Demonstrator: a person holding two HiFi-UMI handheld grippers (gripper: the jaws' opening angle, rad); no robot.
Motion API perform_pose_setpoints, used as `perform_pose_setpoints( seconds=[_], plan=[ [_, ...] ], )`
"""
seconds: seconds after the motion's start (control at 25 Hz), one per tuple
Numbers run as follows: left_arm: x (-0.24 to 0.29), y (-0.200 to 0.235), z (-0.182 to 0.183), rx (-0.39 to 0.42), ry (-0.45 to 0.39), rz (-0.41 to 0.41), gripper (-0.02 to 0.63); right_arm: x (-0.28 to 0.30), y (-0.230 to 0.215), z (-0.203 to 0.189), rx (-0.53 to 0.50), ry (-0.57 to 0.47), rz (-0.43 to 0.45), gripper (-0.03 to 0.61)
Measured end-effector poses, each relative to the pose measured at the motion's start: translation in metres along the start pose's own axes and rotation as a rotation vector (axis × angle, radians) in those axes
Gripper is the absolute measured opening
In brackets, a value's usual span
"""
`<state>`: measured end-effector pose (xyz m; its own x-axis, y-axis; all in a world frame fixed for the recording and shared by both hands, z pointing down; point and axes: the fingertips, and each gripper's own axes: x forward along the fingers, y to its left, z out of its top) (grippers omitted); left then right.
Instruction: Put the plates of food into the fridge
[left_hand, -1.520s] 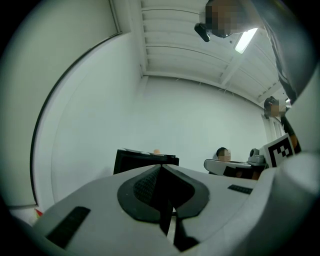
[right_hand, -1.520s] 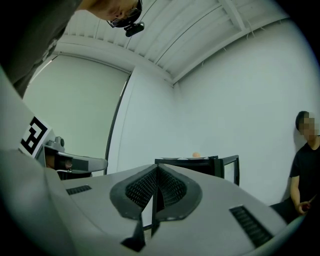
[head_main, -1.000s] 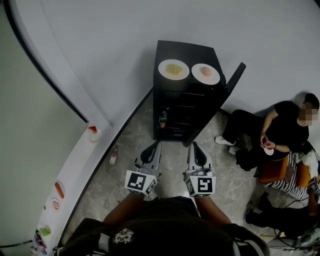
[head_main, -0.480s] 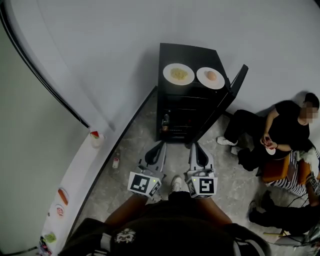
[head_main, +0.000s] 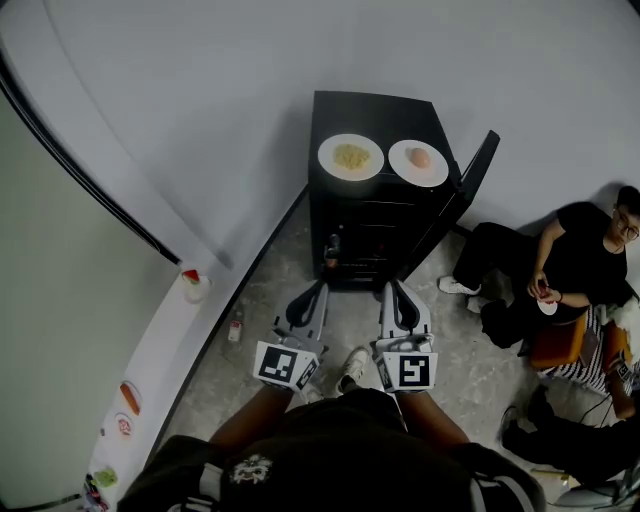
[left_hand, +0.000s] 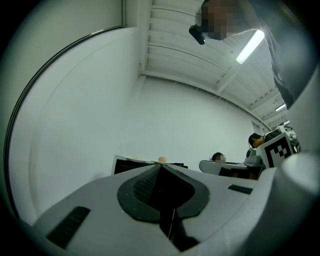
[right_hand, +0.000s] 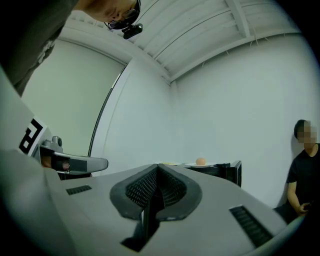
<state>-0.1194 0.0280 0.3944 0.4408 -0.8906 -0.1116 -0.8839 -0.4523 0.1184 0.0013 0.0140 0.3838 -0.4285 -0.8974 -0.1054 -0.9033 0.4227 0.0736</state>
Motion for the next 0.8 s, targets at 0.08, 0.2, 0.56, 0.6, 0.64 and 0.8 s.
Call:
perform_pose_setpoints(
  seconds=[0.08,0.2,0.56,0.6,0.64,0.8],
  plan=[
    [0.008,0.001,-0.002,0.003,0.008,0.002,0.023,0.006,-0.006,-0.001,0.001,0.005,0.006,0.025],
    [0.022,0.0,-0.008,0.001,0.024,0.001,0.023,0.012,-0.018,-0.005,0.008,0.014,0.004,0.025],
    [0.07,-0.004,-0.017,0.001,0.044,-0.001,0.023,0.042,-0.054,-0.011,0.023,-0.024,0.022,0.025],
    [0.074,-0.003,-0.021,0.009,0.055,0.0,0.023,0.045,-0.058,-0.014,0.022,-0.021,0.027,0.025],
    [0.08,-0.002,-0.024,0.017,0.062,0.001,0.023,0.049,-0.062,-0.017,0.021,-0.015,0.032,0.025],
    [0.102,-0.001,-0.032,0.034,0.072,0.007,0.023,0.065,-0.081,-0.024,0.044,-0.009,0.045,0.025]
  ],
)
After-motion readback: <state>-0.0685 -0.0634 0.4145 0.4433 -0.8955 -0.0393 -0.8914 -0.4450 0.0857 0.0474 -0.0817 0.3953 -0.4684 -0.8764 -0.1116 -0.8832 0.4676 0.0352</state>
